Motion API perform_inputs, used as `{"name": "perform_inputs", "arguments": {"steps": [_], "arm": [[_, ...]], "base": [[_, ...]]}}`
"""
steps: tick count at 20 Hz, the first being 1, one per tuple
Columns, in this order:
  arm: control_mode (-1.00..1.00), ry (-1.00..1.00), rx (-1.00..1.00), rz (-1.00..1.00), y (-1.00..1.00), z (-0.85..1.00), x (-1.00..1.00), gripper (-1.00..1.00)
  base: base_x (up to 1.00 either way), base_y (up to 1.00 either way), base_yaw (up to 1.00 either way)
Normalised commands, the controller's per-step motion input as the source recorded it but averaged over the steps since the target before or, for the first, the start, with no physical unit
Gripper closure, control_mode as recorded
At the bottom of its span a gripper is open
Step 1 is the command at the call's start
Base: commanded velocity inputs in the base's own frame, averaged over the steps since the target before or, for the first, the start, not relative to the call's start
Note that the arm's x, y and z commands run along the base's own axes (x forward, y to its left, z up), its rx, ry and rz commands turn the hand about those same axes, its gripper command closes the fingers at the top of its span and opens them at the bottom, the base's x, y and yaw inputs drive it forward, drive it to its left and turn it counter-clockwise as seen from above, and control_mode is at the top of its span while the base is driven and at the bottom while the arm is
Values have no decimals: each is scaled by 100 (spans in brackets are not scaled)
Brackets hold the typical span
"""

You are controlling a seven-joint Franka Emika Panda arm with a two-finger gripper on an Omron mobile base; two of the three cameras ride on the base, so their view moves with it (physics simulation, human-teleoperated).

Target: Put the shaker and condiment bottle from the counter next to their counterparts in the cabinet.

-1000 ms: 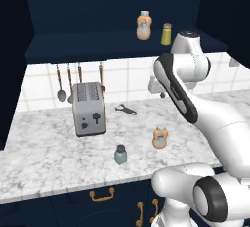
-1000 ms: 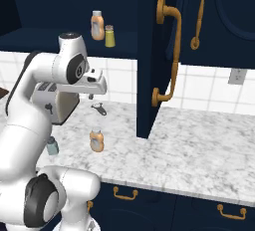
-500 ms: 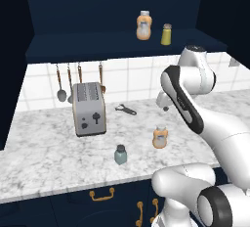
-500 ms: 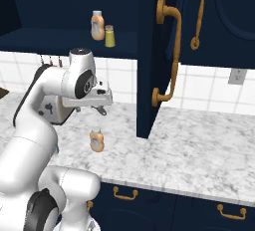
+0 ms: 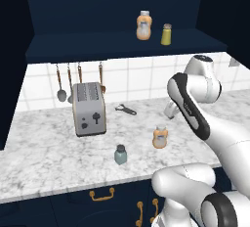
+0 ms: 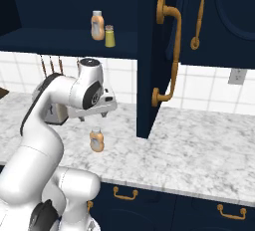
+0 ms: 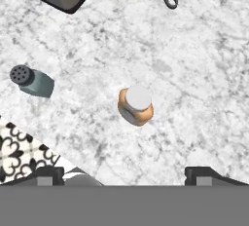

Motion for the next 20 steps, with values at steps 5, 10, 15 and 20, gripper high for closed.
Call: {"name": "perform_inputs", "arguments": {"steps": [5, 10, 15, 20], "arm": [[-100, -5, 0, 14, -3, -32, -7, -100], [-100, 0, 2, 3, 0, -23, 0, -100], [-100, -1, 3, 0, 0, -37, 2, -100], [-100, -1, 1, 0, 0, -42, 13, -100]], "base": [[0, 0, 0], [0, 0, 0], [0, 0, 0], [0, 0, 0]]}}
